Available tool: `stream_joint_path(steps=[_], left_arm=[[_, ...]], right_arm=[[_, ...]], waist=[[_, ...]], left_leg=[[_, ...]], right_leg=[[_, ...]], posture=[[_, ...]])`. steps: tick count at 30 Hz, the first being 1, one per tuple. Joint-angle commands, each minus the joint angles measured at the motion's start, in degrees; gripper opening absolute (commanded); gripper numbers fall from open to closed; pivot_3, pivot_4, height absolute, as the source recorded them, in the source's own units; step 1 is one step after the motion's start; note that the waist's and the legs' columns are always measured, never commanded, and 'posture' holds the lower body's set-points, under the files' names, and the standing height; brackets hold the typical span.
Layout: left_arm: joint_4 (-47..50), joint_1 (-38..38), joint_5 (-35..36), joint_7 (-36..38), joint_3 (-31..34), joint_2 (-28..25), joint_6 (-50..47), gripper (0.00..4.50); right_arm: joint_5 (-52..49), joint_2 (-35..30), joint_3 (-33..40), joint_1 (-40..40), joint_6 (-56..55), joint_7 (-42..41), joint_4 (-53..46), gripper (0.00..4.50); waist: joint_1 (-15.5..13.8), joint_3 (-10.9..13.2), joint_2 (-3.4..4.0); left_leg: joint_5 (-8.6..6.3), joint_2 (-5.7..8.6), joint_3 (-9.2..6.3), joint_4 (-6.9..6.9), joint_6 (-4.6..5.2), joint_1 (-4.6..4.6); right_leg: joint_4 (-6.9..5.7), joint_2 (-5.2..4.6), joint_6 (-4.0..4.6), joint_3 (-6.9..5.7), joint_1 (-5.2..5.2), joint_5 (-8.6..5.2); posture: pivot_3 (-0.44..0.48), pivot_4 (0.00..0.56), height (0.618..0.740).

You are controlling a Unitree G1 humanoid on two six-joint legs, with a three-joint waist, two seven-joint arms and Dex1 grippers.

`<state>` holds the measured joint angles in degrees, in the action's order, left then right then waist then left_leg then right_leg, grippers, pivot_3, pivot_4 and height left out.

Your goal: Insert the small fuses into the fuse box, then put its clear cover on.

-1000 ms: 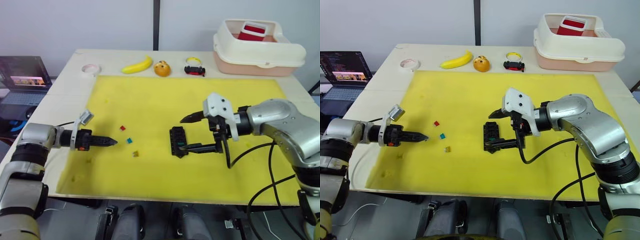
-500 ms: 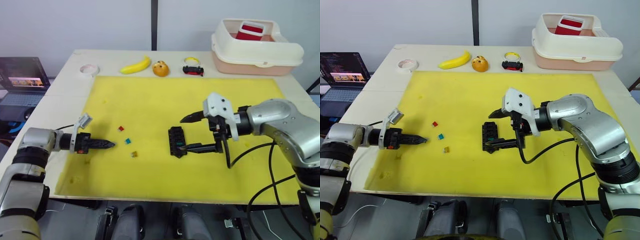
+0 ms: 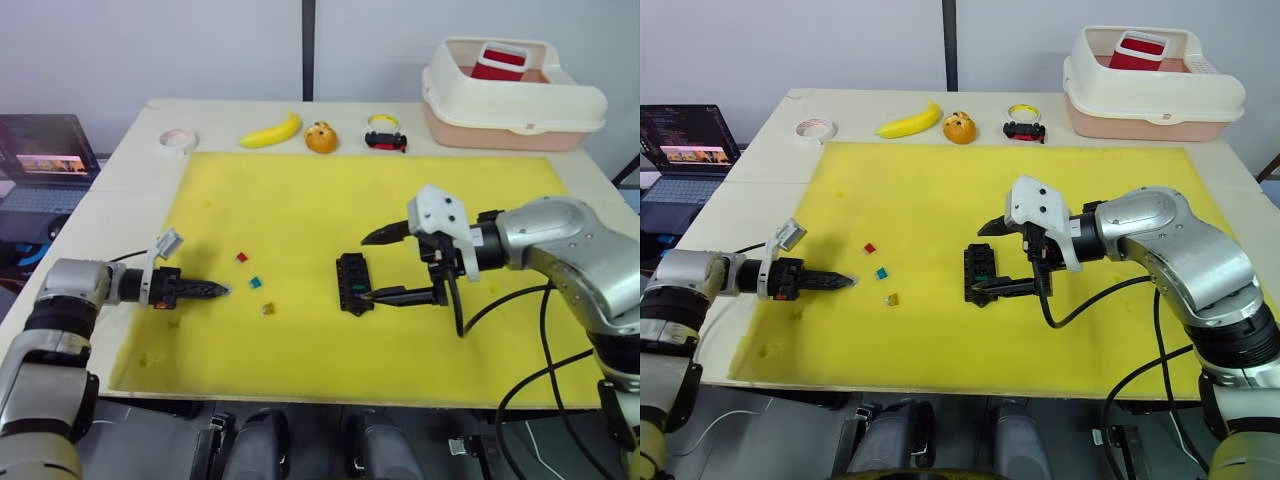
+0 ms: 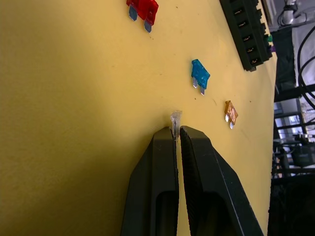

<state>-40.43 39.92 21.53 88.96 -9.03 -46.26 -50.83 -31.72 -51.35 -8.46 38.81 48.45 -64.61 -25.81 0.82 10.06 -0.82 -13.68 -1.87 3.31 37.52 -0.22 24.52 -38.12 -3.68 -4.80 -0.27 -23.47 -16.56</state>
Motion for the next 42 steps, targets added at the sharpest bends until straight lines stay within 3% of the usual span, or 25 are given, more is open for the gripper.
stream_joint_path(steps=[1,25,30,33,42], left_arm=[[0.7,-1.3,-0.3,-0.4,1.2,-1.2,-0.8,0.3],[5.1,-0.4,1.2,-1.1,4.3,-2.8,-1.0,0.13],[18.7,3.8,9.1,-1.8,10.0,-3.4,-9.0,0.13],[28.8,4.1,14.3,-2.7,12.9,-2.9,-11.3,0.13],[43.6,8.2,23.7,-8.8,14.2,5.2,-10.5,0.13]], right_arm=[[-0.2,-0.6,0.7,0.5,-0.6,-0.2,-1.5,4.5],[-0.5,-0.3,0.4,1.0,-0.3,0.0,-1.5,4.5],[-4.2,0.8,2.7,1.6,3.3,1.2,-1.8,4.5],[-11.9,4.4,6.9,3.4,10.0,4.8,-1.0,4.5],[-29.7,16.0,16.8,9.6,27.2,21.2,4.3,4.5]], waist=[[0.0,0.0,0.0],[0.0,0.0,0.0],[-0.3,0.1,-0.23],[-0.1,0.1,-0.23],[-0.1,0.1,-0.22]], left_leg=[[0.0,0.0,0.0,0.0,0.0,0.0],[0.0,0.0,0.0,0.0,0.0,0.0],[0.0,0.0,-0.12,0.04,0.0,0.11],[0.0,0.04,-0.18,0.15,-0.01,0.22],[0.0,0.02,-0.25,0.17,-0.01,0.21]], right_leg=[[0.0,0.0,0.0,0.0,0.0,0.0],[0.0,0.0,0.0,0.0,-0.01,0.0],[0.0,-0.02,0.0,-0.02,-0.01,0.0],[0.02,-0.1,0.0,-0.06,0.0,0.0],[-0.01,-0.05,0.0,-0.08,0.04,0.01]], posture=[[0.0,0.15,0.74],[0.0,0.15,0.74],[0.0,0.15,0.74],[0.0,0.15,0.74],[0.0,0.15,0.74]])
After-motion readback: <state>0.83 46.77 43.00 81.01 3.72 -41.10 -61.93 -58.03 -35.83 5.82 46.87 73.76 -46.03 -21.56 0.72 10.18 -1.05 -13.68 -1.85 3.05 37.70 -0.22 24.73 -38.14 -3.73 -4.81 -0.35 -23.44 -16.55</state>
